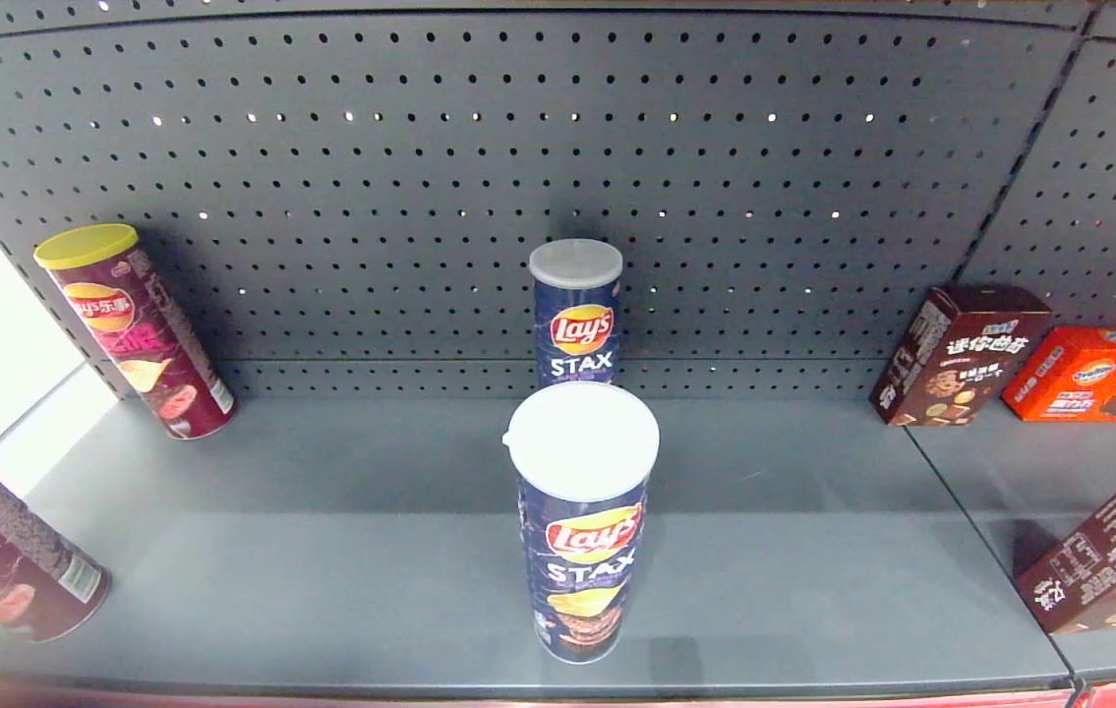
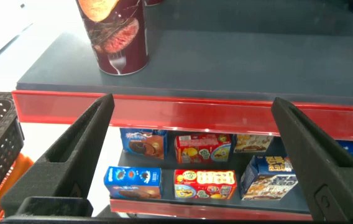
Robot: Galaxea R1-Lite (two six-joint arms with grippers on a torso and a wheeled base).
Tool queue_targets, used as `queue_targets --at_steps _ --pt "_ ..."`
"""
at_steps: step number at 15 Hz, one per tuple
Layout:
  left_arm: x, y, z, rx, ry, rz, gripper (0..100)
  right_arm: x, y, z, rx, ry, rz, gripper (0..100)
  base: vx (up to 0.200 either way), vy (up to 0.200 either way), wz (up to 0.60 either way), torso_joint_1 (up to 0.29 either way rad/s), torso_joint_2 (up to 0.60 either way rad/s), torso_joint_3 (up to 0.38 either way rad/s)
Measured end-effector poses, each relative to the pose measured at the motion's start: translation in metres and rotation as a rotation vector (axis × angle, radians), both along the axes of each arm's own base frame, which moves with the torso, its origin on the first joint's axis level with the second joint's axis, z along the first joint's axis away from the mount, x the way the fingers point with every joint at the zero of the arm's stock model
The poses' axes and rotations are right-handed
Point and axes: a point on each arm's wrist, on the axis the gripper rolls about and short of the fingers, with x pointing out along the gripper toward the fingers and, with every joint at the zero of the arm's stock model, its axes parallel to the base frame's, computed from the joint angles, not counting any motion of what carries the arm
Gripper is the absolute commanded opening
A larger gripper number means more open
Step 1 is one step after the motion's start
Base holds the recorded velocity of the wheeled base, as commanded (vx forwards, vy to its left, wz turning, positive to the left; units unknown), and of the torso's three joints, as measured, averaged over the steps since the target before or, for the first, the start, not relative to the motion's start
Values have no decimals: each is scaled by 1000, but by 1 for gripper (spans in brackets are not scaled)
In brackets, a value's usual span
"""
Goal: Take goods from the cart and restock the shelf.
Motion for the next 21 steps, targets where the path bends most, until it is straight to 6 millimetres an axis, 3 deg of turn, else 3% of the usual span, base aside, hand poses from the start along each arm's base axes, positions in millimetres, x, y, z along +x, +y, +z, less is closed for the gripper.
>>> queue_targets --at_steps 3,15,17,21 --pt "0 0 0 -1 0 2 100 -2 2 0 2 -27 -93 100 0 0 0 0 0 0" --pt "0 0 0 -1 1 5 100 -6 2 -2 4 -93 -108 100 0 0 0 0 0 0" --pt "0 0 0 -1 1 2 100 -6 2 -2 3 -93 -107 100 0 200 0 0 2 2" --pt "0 0 0 0 0 1 100 -6 2 -2 3 -93 -108 100 0 0 0 0 0 0"
